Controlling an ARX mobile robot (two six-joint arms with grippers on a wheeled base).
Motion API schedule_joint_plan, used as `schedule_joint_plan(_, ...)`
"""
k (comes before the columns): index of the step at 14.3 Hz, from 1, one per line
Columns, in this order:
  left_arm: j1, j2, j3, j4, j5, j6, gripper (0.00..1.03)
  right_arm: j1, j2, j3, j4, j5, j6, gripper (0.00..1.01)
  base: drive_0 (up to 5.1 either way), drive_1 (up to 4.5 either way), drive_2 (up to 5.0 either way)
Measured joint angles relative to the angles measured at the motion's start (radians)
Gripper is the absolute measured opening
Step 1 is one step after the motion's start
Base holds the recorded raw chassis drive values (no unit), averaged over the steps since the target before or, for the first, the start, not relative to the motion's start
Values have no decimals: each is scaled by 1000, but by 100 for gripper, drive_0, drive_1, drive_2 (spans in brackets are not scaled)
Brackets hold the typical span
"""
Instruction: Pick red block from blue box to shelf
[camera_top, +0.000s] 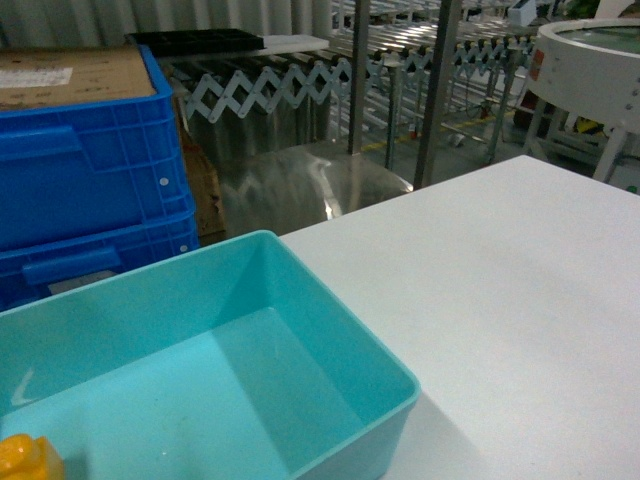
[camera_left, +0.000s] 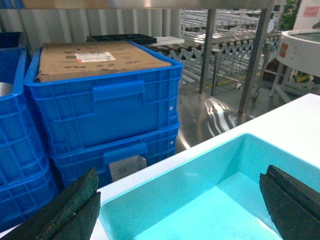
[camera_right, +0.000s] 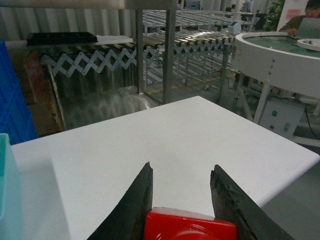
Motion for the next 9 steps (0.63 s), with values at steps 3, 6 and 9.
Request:
schedule_joint_plan(3,0,0,0,0,0,0,98,0,0,0,0,0,0,28,-149,-149,-149)
schedule_joint_plan(6,0,0,0,0,-2,0,98,0,0,0,0,-1,0,28,123,-452,-143)
schedule_joint_plan(9,0,0,0,-1,-2,0,98,0,0,0,-2,-2,0,28,123,-453,-185)
